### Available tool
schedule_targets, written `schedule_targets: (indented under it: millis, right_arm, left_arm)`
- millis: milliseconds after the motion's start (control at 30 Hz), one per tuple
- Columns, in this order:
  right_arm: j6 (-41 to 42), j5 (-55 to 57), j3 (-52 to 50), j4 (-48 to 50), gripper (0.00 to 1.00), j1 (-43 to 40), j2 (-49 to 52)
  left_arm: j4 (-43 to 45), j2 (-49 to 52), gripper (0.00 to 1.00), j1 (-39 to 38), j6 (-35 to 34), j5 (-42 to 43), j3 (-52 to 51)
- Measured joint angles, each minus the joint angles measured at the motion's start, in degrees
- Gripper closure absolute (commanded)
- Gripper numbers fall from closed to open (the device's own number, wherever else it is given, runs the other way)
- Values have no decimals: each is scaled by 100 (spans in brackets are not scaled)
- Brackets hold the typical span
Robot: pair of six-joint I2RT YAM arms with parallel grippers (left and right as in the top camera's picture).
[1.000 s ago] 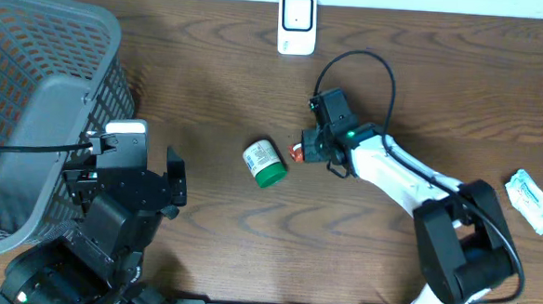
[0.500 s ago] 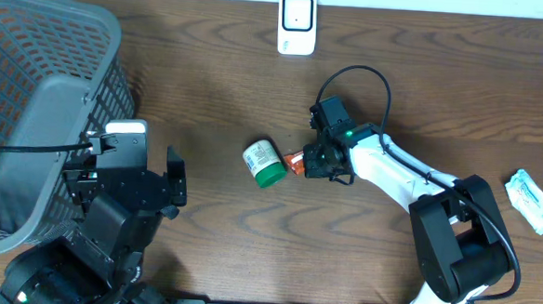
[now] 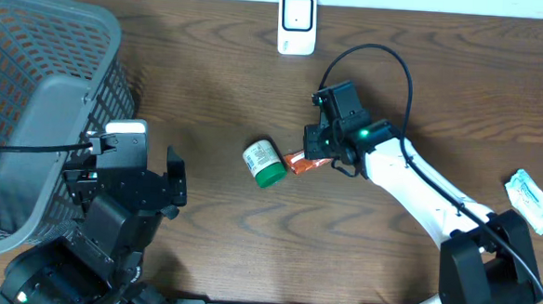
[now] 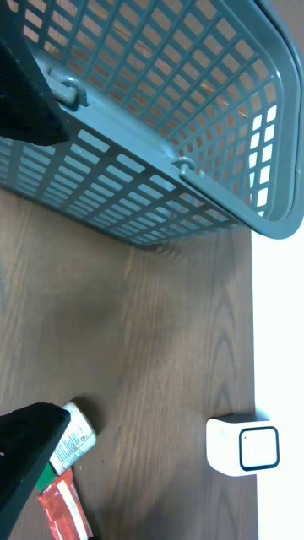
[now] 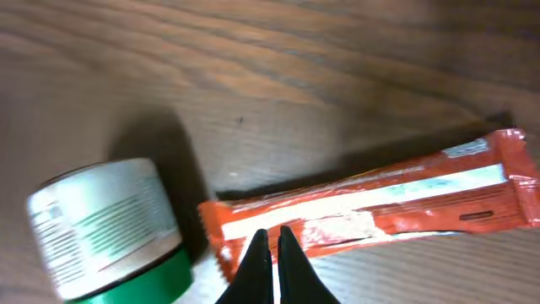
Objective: Scan the item barcode
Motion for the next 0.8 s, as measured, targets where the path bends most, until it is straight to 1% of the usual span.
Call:
schedule_targets:
  millis: [267, 500, 800]
  right_arm:
    - [7, -35, -2, 0, 99, 0, 984]
    - [4, -262, 0, 2, 99, 0, 929]
    - [7, -494, 28, 57, 99, 0, 297]
  left_arm:
    - [-2, 0, 2, 0, 0, -2, 0]
    - [-2, 0, 2, 0, 0, -2, 0]
    - [-2, 0, 2, 0, 0, -2, 0]
